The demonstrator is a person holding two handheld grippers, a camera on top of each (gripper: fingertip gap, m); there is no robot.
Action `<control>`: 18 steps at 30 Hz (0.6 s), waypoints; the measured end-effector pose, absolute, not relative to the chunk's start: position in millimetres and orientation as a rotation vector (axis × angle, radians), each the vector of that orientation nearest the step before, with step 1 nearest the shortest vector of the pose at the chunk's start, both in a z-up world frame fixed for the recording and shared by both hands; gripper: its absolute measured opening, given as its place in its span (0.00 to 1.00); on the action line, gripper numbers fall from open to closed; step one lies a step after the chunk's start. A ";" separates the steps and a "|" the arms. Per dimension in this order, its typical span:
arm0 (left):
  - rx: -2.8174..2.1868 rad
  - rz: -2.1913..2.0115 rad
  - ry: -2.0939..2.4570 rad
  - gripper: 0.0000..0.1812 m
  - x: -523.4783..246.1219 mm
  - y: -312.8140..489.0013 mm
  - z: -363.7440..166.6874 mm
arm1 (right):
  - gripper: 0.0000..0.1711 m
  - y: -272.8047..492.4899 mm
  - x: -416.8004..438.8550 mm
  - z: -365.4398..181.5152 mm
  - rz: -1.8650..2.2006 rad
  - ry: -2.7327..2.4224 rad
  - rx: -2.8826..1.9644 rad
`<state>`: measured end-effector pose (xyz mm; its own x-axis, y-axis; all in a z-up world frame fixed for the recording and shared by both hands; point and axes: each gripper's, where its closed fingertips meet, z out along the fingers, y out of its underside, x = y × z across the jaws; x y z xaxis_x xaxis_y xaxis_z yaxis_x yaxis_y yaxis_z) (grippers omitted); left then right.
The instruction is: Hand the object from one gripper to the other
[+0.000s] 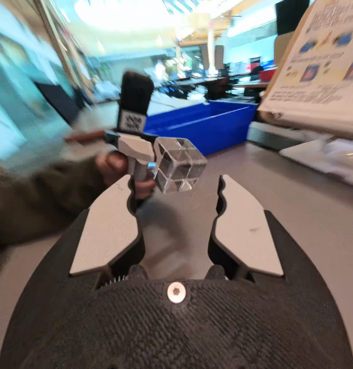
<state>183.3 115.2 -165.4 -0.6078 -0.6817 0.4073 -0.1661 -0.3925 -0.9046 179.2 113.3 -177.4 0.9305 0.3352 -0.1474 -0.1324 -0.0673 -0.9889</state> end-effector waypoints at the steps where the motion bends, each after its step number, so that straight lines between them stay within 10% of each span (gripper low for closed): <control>1: -1.113 -2.127 1.425 0.24 180.8 116.3 -157.6 | 0.42 110.8 177.5 -173.0 0.523 -0.114 -1.556; 12: -1.020 -2.022 1.476 0.24 180.9 106.7 -156.5 | 0.26 112.7 171.5 -172.8 0.488 -0.122 -1.517; 18: -1.255 -1.687 1.394 0.35 204.4 121.0 -168.8 | 0.26 115.6 221.8 -186.6 -0.216 -0.073 -1.670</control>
<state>204.4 121.0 -168.8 -0.3653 -0.8869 0.2828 -0.1106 -0.2602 -0.9592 221.8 115.6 -186.6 0.9796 -0.0792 0.1849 0.1755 -0.1125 -0.9780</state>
